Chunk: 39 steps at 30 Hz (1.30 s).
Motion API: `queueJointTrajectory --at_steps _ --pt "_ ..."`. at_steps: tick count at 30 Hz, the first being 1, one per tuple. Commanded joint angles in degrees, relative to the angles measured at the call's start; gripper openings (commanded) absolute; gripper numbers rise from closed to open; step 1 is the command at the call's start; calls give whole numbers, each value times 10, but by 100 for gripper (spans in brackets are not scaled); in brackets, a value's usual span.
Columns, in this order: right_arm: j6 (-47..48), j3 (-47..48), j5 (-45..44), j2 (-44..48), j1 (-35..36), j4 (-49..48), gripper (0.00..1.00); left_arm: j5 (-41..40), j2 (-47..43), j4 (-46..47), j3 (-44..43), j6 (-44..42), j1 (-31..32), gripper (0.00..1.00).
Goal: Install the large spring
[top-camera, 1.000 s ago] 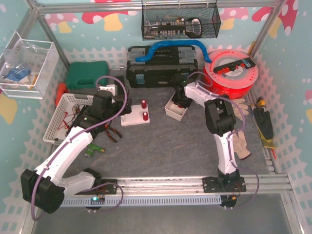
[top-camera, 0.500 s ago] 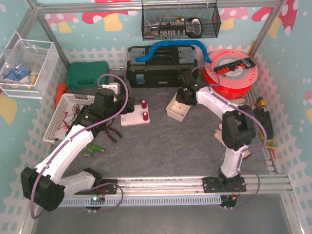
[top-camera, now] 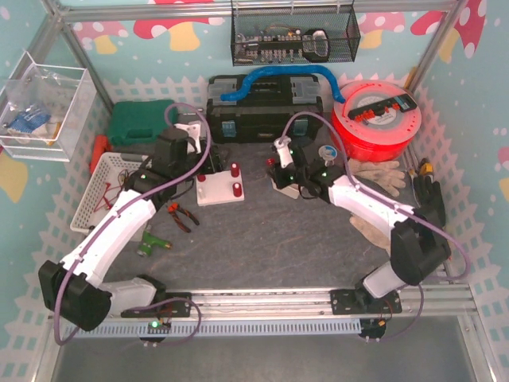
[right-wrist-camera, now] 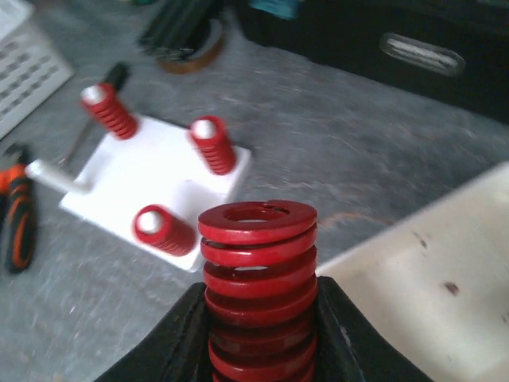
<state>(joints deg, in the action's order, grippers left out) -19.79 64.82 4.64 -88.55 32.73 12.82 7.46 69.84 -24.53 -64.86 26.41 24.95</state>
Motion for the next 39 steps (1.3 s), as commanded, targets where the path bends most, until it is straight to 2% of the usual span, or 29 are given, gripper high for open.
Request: queueJointTrajectory --at_steps 1,6,13,24,27,29,31,33,39 --pt "148 -53 51 62 42 -153 7 101 17 3 -32 37 3 74" --pt "204 -138 77 105 68 -290 6 198 43 10 -40 57 2 68" --pt "246 -156 65 103 93 -329 6 321 77 10 -54 88 4 66" --pt "260 -154 48 91 124 -352 6 345 114 -13 -52 94 6 52" --pt "259 -150 43 87 128 -348 6 344 116 -15 -52 94 6 43" --pt "258 -147 39 85 131 -342 6 340 114 -16 -52 93 6 32" --pt "254 -146 32 81 134 -336 6 335 113 -18 -52 92 6 15" --pt "244 -142 21 77 134 -322 13 333 115 -22 -56 90 5 1" --pt "203 -157 -4 91 134 -274 74 270 120 -57 -88 58 -7 0"
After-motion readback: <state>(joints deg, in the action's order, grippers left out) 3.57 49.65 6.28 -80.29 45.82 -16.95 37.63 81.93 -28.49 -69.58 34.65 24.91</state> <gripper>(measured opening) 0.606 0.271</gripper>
